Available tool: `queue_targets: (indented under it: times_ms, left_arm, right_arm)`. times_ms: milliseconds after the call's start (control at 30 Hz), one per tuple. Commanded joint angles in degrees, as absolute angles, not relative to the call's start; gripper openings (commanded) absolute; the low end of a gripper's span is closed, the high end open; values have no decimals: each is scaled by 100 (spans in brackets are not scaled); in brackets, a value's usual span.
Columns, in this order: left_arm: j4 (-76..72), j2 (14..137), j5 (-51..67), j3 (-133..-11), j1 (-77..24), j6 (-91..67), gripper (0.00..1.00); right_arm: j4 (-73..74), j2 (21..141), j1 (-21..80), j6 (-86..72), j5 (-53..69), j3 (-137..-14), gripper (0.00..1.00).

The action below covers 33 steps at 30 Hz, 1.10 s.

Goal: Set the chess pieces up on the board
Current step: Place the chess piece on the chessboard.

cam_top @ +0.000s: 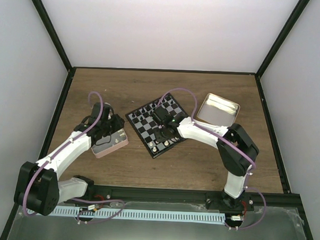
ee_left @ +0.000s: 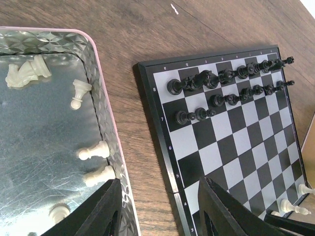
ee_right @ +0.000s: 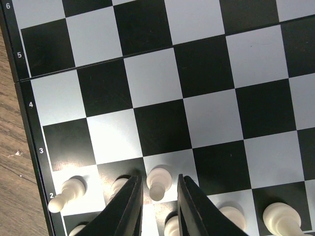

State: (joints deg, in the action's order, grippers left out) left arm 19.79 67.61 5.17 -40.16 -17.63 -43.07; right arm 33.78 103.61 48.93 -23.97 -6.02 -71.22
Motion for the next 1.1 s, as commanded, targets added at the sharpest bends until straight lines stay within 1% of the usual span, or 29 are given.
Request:
queue_targets:
  times_ms: [0,233,600,767,867,967,1067]
  left_arm:
    - [1960,6782,457,-3972,-1749,-4240,45]
    - [1958,6775,442,-3955,-1749,-4243,45]
    - [1973,6793,431,-3943,-1748,-4225,45]
    - [1997,6788,352,-3954,-1749,-4232,45]
    - [2066,6749,119,-3969,-1749,-4231,46]
    - [2119,6695,-296,-3938,-1742,-4235,52]
    - [2140,6749,-702,-3893,-1719,-4254,55]
  right_arm:
    - [3370,10488,4882,-2274,-554,-7238,21]
    - [3385,10571,4886,-2263,-641,-7216,21]
    - [3394,10592,4885,-2423,-1018,-7207,17]
    - [3308,10460,4882,-2402,-861,-7186,17]
    - [3074,10174,4884,-2406,-685,-7106,20]
    - [2834,9776,4884,-2512,-642,-7007,26]
    - [2638,9463,4880,-2646,-703,-6901,28]
